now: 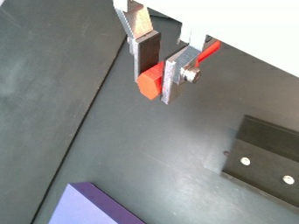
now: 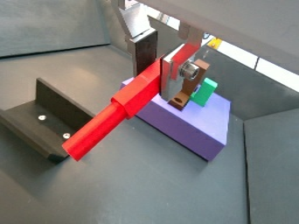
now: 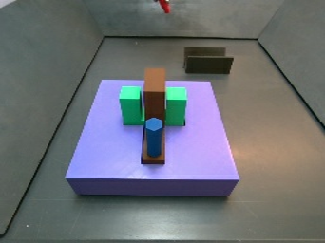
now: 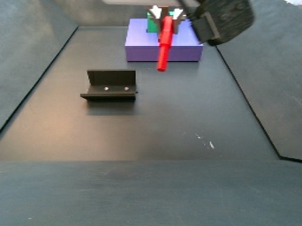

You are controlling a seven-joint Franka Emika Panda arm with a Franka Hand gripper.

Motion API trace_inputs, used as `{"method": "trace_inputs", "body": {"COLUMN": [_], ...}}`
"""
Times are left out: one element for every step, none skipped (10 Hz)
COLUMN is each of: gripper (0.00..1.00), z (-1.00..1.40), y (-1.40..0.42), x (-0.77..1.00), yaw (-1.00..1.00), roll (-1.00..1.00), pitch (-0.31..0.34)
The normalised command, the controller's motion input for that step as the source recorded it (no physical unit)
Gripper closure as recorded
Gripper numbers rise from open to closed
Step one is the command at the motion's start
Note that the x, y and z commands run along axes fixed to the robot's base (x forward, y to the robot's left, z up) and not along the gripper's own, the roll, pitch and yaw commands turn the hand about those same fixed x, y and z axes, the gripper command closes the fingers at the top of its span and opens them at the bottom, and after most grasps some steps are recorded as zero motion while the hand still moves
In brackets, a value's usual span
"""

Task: Pick up the red object. Move up. Place the red object on the fixture. Regrasp the red object. Move to above the board. Insert the red object.
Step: Place the red object on the fixture.

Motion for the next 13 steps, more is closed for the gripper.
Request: {"method": "trace_inputs", "body": {"gripper": [1.0,1.0,1.0,1.0,1.0,1.0,1.0,1.0,1.0,1.0,1.0,1.0,1.0], "z": [-0.03,-0.19,-0.28,-0.32,-0.31,-0.31,-0.3,-0.26,-0.27,-0.22,-0.21,-0.18,-0.2], "y": [-0.2,-0.21,-0.19,-0.2,-0.16,-0.13,-0.1,-0.1,0.0,0.0,0.0,0.0,0.0], "x": [0.16,0.67,0.91,1.0,1.0,1.0,1.0,1.0,1.0,0.92,0.93,0.87,0.73], "yaw": [-0.07,-0.11,-0.07,-0.07,-0.08,-0.07,-0.07,-0.07,-0.03,0.0,0.0,0.0,0.0], "roll": [0.0,0.0,-0.15,-0.27,-0.31,-0.32,-0.35,-0.39,-0.43,-0.56,-0.54,-0.52,-0.49], "pitch": [0.0,0.02,0.014,0.0,0.0,0.0,0.0,0.0,0.0,0.0,0.0,0.0,0.0]}}
